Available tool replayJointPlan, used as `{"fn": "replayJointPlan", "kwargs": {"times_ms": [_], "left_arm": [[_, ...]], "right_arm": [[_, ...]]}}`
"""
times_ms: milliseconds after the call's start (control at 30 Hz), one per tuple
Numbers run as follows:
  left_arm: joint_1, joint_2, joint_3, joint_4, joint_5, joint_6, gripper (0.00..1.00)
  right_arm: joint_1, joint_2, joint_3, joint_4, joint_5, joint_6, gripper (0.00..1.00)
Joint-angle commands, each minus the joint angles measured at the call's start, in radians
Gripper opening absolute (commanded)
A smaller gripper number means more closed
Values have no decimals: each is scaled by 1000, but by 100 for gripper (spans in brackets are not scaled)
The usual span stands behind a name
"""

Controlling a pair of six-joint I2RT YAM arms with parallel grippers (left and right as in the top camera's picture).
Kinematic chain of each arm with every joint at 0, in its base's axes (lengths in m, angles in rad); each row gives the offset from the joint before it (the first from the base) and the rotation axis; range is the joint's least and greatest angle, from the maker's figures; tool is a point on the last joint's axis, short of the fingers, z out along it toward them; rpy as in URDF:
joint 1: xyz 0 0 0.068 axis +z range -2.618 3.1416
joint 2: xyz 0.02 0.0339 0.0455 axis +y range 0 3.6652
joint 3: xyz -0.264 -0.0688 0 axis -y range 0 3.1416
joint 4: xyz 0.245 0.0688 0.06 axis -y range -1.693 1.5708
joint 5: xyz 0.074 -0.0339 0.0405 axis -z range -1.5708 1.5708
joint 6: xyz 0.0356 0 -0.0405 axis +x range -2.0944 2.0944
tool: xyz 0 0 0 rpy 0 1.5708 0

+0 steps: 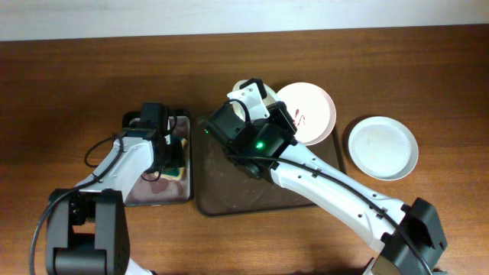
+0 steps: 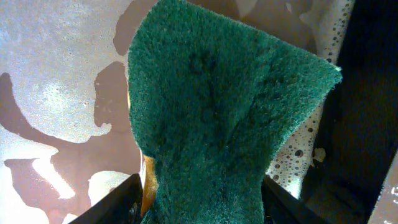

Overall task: Clean dirty plates on tray and stack at the side
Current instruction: 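Carry the plate right and lower it onto the stacked plates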

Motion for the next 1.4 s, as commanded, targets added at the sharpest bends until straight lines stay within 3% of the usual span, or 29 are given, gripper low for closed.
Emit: {"fn": "replayJointPlan", "kwargs": {"times_ms": [0, 433, 567, 833, 1000, 1133, 1367], "left_arm": [[8, -6, -8, 1, -17, 6, 55], [8, -6, -8, 2, -14, 6, 55], [8, -6, -8, 1, -14, 6, 55], [8, -6, -8, -10, -14, 5, 55], [8, -6, -8, -10, -14, 5, 55], [8, -6, -8, -9, -14, 5, 55], [8, -6, -8, -9, -14, 5, 55]], "right_arm": [[9, -38, 24, 10, 81, 5, 4], [5, -38, 24, 37, 80, 13, 4], [-53, -38, 24, 46, -23, 63, 4], [-375, -38, 24, -18, -595, 241, 4], [-684, -37, 24, -39, -948, 250, 4], [-903, -37, 21, -113, -1006, 250, 4], [-1159, -34, -60, -164, -1006, 249, 4]]}}
